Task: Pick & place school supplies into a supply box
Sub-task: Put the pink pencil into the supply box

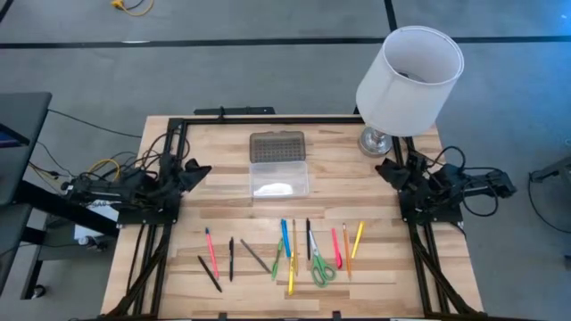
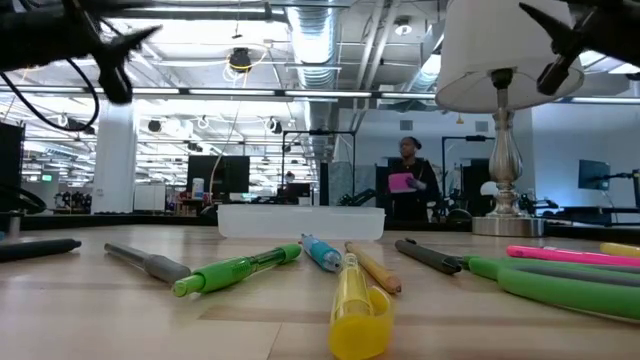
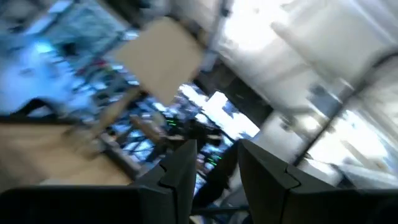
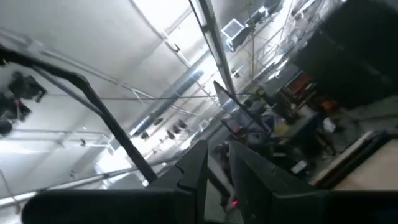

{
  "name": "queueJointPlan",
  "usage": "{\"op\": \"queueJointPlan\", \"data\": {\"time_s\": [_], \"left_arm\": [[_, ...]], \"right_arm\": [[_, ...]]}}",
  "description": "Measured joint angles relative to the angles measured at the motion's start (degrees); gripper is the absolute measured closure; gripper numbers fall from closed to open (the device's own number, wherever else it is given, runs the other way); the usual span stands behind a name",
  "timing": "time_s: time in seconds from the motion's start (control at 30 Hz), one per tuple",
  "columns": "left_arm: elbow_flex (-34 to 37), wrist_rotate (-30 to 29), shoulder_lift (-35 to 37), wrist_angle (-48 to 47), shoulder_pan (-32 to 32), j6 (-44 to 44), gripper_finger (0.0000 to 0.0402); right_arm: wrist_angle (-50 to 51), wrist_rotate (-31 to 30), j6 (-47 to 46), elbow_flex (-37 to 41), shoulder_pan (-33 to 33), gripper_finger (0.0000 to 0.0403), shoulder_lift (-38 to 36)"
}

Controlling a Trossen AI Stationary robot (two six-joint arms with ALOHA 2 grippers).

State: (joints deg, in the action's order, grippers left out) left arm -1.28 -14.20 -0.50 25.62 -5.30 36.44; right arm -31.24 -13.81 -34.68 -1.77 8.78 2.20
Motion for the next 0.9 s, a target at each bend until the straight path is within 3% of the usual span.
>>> {"op": "queueJointPlan", "data": {"time_s": [0.13,0.23,0.37,0.53,0.73,0.9], "left_arm": [[-2.9,2.1,-0.4,6.5,0.0,-7.7,0.0288],[-7.2,4.2,-0.8,6.3,0.0,-13.7,0.0288],[-11.5,3.8,-4.7,7.0,0.0,-15.8,0.0288],[-18.0,4.2,-13.9,8.0,0.0,-19.9,0.0288],[-29.3,8.9,-28.7,7.9,0.0,-25.2,0.0288],[-40.9,17.9,-38.9,-2.2,-0.1,-22.9,0.0288]], "right_arm": [[-8.4,1.3,10.5,-3.2,0.0,0.0339,4.0],[-9.3,5.9,18.6,-7.3,0.3,0.0339,7.1],[-9.2,9.9,20.2,-12.3,0.2,0.0339,11.2],[-9.2,16.0,23.7,-18.7,0.2,0.0339,16.4],[-7.8,19.9,28.1,-27.7,0.2,0.0339,22.5],[8.1,19.8,28.2,-36.4,0.8,0.0339,26.3]]}}
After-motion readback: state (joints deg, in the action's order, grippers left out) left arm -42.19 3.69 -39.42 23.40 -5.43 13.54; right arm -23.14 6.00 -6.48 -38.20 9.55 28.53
